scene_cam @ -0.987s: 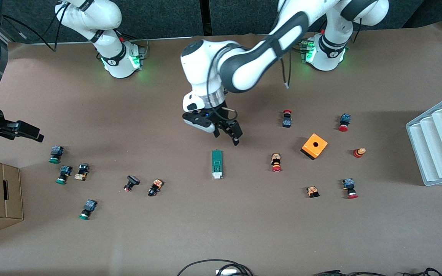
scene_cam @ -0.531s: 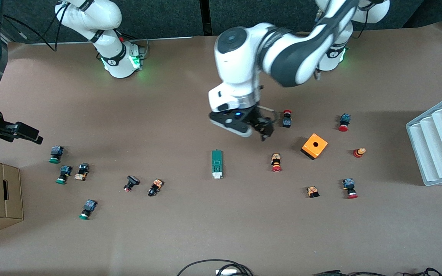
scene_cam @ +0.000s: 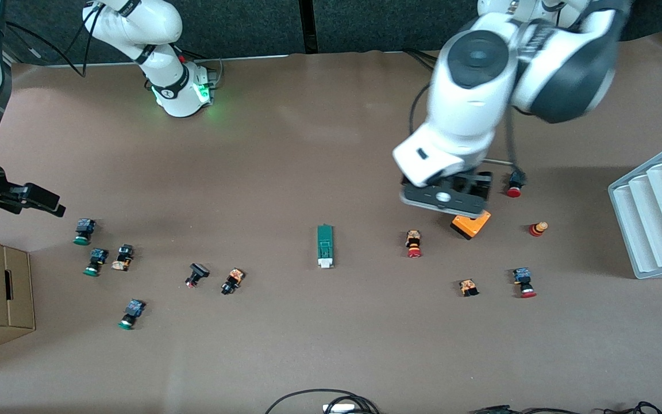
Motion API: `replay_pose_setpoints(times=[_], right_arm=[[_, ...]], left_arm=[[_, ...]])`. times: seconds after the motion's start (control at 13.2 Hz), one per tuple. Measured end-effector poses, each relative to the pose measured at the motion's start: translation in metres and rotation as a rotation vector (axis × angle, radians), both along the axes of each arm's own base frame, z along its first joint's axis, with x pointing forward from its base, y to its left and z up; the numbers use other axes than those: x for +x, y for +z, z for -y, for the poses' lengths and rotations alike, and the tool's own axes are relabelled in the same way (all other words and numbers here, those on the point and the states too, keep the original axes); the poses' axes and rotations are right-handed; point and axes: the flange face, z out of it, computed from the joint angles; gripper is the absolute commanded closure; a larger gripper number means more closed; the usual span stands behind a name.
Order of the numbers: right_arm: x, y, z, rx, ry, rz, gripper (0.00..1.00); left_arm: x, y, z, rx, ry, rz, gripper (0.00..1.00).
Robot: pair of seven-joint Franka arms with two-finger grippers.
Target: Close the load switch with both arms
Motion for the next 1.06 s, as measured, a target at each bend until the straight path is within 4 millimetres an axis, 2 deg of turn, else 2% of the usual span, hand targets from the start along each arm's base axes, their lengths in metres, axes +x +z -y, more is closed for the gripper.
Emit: replay_pose_setpoints(times=[0.3,0.61,0.83,0.99,1.06], right_arm=[[0.000,0.000,0.000,0.000,0.001,0.000,0.00],[0.000,0.000,-0.001,0.000,0.002,0.000,0.00],[0.000,-0.001,-0.002,0.000,0.003,-0.001,0.00],[0.001,-0.001,-0.002,0.000,0.003,-0.001,0.00],[0.000,-0.001,-0.002,0.000,0.003,-0.002,0.00]], left_arm=[[0.022,0.012,-0.061,-0.033,0.019,-0.021,0.00],[0.030,0.019,-0.112,-0.024,0.036,-0.058,0.00],[0.028,0.028,-0.152,-0.060,0.050,-0.073,0.00],[0.019,0.025,-0.189,-0.057,0.060,-0.058,0.00],[0.011,0.020,-0.201,-0.055,0.067,-0.041,0.00]])
